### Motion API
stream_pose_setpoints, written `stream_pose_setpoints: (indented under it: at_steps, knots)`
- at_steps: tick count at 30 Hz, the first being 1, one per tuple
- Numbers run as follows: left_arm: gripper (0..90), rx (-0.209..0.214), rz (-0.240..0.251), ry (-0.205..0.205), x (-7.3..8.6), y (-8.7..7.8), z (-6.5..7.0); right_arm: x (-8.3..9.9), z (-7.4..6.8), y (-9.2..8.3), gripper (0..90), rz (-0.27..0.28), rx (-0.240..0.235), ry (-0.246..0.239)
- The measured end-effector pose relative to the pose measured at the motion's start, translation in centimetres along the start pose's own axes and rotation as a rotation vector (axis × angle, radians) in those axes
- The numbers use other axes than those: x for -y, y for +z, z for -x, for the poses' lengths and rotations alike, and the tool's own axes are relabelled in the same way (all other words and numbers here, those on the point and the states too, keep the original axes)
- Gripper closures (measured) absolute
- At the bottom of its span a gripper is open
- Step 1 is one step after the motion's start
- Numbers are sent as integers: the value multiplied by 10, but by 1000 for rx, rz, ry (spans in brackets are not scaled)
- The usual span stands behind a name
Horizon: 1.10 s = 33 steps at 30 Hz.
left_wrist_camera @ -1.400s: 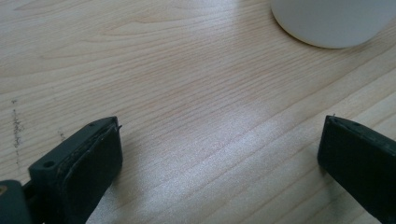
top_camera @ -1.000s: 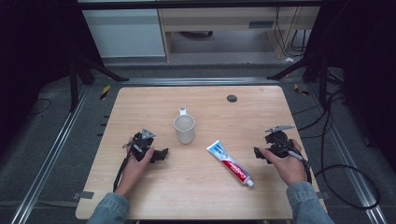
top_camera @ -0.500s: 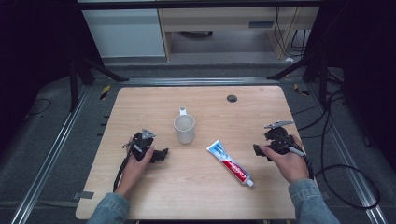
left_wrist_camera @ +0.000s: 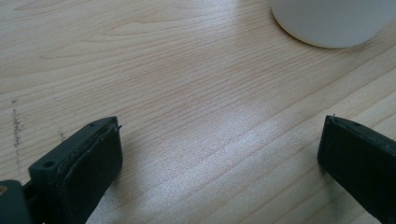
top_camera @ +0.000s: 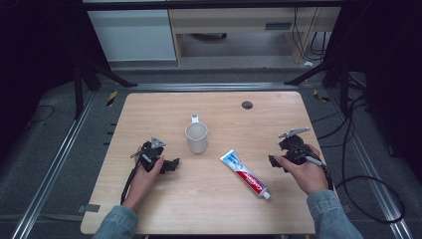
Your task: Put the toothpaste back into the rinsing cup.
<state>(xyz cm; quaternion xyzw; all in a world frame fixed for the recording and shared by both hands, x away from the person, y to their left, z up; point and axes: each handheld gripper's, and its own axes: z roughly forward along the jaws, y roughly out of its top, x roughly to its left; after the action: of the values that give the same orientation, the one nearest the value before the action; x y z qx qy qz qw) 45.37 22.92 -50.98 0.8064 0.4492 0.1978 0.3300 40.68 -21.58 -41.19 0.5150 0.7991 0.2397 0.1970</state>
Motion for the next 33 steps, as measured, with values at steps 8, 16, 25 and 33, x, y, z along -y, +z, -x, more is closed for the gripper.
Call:
stream_pose_setpoints:
  at_steps: [8, 16, 25, 33]
  knots:
    - [0, 0, 0, 0, 0, 0, 0, -4, -14, 5, 259, -21, -31, -38]
    - [0, 0, 0, 0, 0, 0, 0, -9, -31, 12, 251, -47, -61, -79]
    - [0, 1, 0, 0, 0, 0, 0, -12, -52, 27, 234, -76, -95, -125]
    - [0, 0, 0, 0, 0, 0, 0, -15, -64, 38, 213, -102, -117, -137]
